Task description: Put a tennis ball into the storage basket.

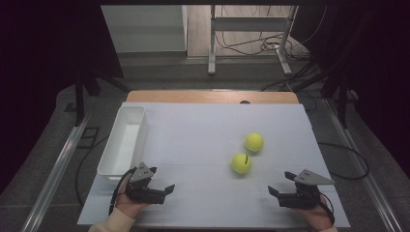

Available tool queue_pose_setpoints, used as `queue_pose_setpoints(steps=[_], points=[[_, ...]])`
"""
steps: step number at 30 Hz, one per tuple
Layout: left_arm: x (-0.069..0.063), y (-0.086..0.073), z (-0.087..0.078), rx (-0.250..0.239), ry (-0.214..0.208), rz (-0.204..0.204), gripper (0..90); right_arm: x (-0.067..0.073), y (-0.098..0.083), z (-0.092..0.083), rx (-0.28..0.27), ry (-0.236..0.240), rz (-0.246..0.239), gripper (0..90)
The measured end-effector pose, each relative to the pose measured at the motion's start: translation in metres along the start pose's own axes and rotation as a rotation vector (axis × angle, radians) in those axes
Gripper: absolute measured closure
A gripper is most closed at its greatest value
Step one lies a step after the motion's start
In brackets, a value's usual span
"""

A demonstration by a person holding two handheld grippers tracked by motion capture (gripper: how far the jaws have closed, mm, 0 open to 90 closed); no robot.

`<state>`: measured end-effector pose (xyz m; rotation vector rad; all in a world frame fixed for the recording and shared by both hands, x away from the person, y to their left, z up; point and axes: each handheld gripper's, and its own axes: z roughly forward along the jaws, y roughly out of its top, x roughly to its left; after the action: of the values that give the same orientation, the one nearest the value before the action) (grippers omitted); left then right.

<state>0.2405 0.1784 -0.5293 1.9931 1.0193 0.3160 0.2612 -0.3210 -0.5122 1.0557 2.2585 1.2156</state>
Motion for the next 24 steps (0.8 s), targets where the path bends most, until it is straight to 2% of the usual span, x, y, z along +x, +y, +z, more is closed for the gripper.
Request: queue_pose_setpoints(steps=[24], points=[[-0.0047,0.004,0.0032,0.016,-0.023,0.006,5.6,0.0018,-0.001,0.0019,0.031,0.001,-0.014,13.5]])
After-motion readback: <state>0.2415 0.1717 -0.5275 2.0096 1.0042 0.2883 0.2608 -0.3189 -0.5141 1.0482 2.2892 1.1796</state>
